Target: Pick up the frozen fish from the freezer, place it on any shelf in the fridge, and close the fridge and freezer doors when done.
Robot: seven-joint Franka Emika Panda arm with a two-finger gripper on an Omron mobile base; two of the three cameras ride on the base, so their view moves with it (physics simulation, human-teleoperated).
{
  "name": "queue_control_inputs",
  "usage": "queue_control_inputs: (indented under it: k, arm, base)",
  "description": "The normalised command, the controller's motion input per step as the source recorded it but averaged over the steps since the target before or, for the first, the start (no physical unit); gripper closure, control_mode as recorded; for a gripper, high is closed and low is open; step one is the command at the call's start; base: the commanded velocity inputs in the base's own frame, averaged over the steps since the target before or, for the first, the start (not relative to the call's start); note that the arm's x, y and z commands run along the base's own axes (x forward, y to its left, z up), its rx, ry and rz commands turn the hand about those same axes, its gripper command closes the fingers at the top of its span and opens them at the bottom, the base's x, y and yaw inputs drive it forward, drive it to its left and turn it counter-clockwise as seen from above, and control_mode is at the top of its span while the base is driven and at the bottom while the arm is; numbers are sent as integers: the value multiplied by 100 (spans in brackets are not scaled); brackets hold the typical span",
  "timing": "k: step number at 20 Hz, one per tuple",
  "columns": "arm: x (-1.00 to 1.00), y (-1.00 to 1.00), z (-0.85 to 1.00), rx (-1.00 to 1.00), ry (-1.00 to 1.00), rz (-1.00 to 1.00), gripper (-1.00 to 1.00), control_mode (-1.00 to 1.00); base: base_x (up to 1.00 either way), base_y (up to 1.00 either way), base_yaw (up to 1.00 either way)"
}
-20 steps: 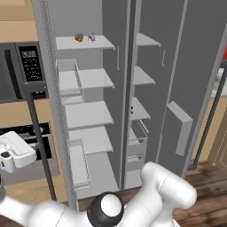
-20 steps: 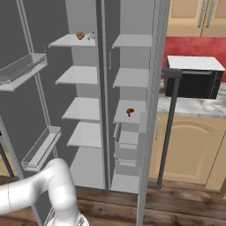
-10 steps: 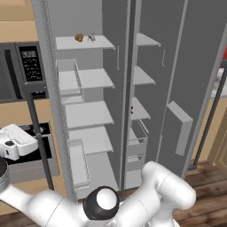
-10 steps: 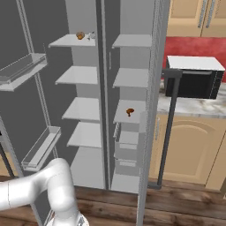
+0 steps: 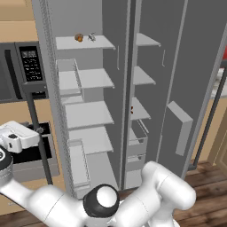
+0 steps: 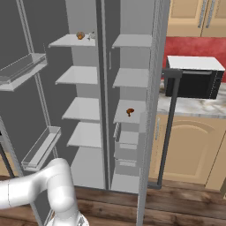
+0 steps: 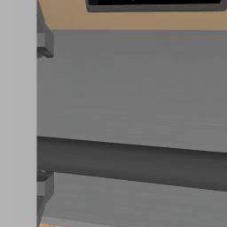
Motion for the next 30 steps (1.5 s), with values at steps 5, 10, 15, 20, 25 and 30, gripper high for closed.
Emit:
queue_control_inputs:
  k: [5, 10, 15, 20, 25, 30]
  arm:
    - [46, -60, 0, 1, 0, 15, -100, -100]
    - [91, -86, 0, 2, 1, 11, -100, -100]
    - [100, -74, 0, 3, 6, 4, -100, -100]
    - [100, -72, 0, 3, 8, 2, -100, -100]
    - [100, -88, 0, 6, 4, 6, -100, -100]
    - [100, -99, 0, 6, 1, 10, -100, -100]
  base:
    - [0, 0, 0]
    - [0, 0, 0]
    - [0, 0, 0]
    - [0, 0, 0]
    - [0, 0, 0]
    - [0, 0, 0]
